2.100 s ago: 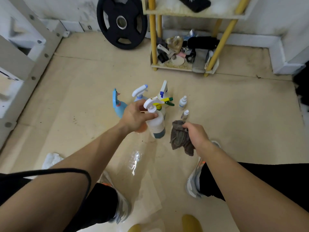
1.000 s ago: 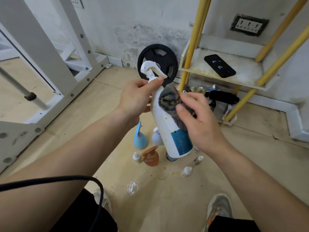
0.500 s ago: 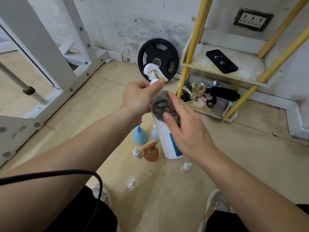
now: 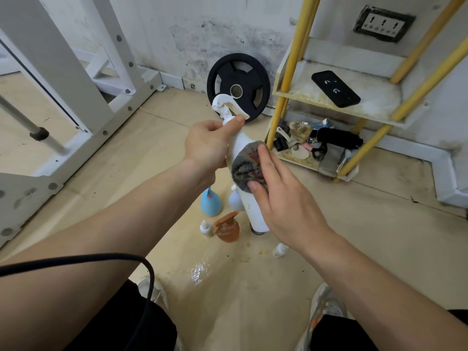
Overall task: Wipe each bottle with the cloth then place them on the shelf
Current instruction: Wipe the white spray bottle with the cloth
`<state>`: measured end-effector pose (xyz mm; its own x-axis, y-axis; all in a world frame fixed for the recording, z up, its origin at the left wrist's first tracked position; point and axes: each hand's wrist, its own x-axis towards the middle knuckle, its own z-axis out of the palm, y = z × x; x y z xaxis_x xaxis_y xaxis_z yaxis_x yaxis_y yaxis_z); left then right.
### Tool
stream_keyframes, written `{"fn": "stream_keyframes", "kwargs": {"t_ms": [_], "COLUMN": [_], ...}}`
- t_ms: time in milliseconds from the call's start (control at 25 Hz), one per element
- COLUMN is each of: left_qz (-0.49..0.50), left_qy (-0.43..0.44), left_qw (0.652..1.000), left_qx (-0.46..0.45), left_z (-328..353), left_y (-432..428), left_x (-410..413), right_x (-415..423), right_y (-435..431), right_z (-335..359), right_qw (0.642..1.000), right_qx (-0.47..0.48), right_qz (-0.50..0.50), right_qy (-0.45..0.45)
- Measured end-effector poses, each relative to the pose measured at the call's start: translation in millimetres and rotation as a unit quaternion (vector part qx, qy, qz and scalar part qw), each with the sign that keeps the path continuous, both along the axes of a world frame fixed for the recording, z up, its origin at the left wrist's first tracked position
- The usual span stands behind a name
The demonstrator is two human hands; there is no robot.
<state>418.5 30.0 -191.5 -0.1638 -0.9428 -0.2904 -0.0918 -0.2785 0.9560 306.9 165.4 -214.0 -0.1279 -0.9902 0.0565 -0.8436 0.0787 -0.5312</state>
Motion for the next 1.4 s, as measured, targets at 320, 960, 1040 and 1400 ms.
{"fn": "stream_keyframes", "kwargs": {"t_ms": [320,960,1040,1400], "left_qz": [-0.013,0.014,0.027,0.096], "left_qy": [0.010,0.027,0.031,0.057], "left_qw": [1.000,0.999,0.999,0.991], "left_qx": [-0.019,0.024,0.030,0.070], "left_z": [6,-8,-6,-3], "left_y": [2,5,4,-14], "left_x": [-1,-6,-5,4], "right_x": [-16,-16,-25,-35], "right_y": [-16,-17,-16,-1], "right_z": [0,6,2,-14], "right_qw": [0.944,0.990,0.976,0.990], "right_qx": [-0.012,0.006,0.012,0.016], "right_qz": [-0.112,-0.036,-0.062,-0.036], "right_qy": [-0.310,-0.134,-0.208,-0.134]}}
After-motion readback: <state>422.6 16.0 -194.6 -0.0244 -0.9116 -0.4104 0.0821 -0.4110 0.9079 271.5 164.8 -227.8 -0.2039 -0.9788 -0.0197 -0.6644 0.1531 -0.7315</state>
